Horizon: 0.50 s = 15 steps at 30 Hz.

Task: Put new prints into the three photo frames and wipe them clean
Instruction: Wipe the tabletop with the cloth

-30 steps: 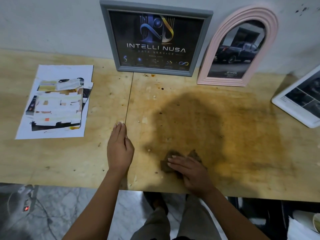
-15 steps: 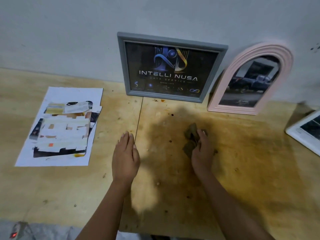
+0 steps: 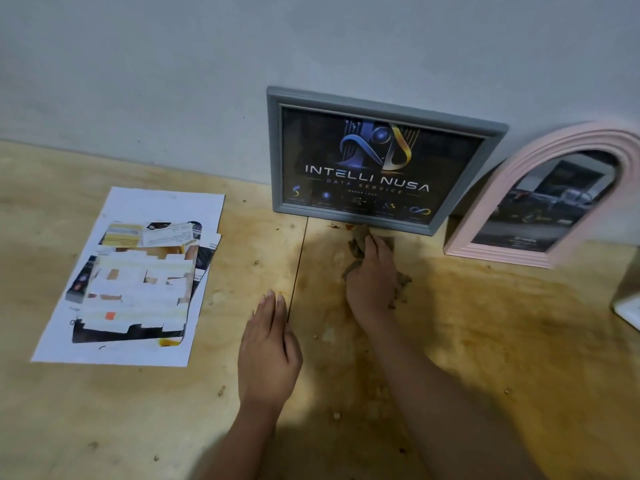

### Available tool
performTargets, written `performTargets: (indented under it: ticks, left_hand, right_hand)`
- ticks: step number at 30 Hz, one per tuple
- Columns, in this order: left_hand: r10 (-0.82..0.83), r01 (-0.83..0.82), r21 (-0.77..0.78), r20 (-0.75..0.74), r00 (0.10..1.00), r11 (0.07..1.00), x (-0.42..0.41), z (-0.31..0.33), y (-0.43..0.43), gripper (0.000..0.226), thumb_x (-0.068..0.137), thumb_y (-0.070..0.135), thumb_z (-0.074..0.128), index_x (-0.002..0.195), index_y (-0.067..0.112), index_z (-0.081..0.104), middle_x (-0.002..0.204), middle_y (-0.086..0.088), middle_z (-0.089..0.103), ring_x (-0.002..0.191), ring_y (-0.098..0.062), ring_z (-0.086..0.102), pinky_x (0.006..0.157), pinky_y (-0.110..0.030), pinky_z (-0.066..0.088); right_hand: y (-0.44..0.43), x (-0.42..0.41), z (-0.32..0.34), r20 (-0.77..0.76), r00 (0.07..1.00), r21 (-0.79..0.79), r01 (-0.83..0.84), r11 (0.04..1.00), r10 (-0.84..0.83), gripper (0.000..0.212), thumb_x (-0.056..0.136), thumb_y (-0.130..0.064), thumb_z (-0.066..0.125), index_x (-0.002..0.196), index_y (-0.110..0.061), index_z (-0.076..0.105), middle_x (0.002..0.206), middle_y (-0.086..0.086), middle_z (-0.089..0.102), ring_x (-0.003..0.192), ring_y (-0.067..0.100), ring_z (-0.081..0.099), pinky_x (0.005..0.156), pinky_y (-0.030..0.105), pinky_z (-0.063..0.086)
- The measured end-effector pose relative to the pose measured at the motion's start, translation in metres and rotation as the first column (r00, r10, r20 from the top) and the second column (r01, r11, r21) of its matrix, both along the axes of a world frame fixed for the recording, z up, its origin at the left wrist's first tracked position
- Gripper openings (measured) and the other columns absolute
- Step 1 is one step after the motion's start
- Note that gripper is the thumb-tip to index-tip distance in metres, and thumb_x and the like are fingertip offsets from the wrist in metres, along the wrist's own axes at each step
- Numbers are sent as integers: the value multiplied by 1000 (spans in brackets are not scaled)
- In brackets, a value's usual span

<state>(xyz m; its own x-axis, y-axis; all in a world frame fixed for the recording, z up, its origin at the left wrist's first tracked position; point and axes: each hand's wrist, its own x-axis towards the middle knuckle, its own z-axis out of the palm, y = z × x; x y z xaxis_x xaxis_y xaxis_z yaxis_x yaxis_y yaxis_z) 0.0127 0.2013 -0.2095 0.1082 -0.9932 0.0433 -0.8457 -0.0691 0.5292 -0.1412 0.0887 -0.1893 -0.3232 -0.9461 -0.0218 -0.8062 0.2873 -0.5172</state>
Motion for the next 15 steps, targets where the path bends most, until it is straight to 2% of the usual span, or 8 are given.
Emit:
performTargets:
  ticks: [3,7,10,12,15]
  left_hand:
    - [-3,3,0,-4,1000,1000,0,0,-1,52,89,22,32,138,10,45,146,-5,40,138,-17,32,109,-41,34]
    - [-7,7,5,-6,1000,1000,-1,1,-2,51,89,22,31,137,10,46,146,-5,41,137,-18,33,109,-41,35]
    - [3,-3,9,-24,1000,1000,-1,2,-2,51,89,21,31,136,10,47,145,-5,41,137,-18,34,106,-42,38]
    - [7,-6,9,-38,999,1000,0,2,-2,51,88,21,31,136,11,47,145,-4,41,137,-18,34,106,-42,39]
    - [-7,7,0,-37,999,1000,2,3,-4,51,87,20,33,135,12,48,145,-5,42,137,-17,33,107,-41,38]
  right_hand:
    - [-2,6,2,8,998,-27,-66,997,67,59,86,-1,46,142,-15,36,149,1,34,138,18,26,116,34,17]
    - [-9,34,6,36,949,-41,-312,949,314,59,85,5,41,140,-17,41,146,0,39,138,17,28,116,35,20]
    - [-17,58,8,67,871,-78,-482,873,487,58,84,6,41,138,-15,43,145,0,41,138,15,29,113,34,20]
    - [-23,72,7,70,784,-94,-610,787,617,56,84,5,44,136,-13,46,144,1,43,138,16,30,112,34,21]
    - [-29,87,6,17,689,-42,-724,689,725,56,84,4,45,137,-13,46,146,0,41,138,16,28,111,34,19]
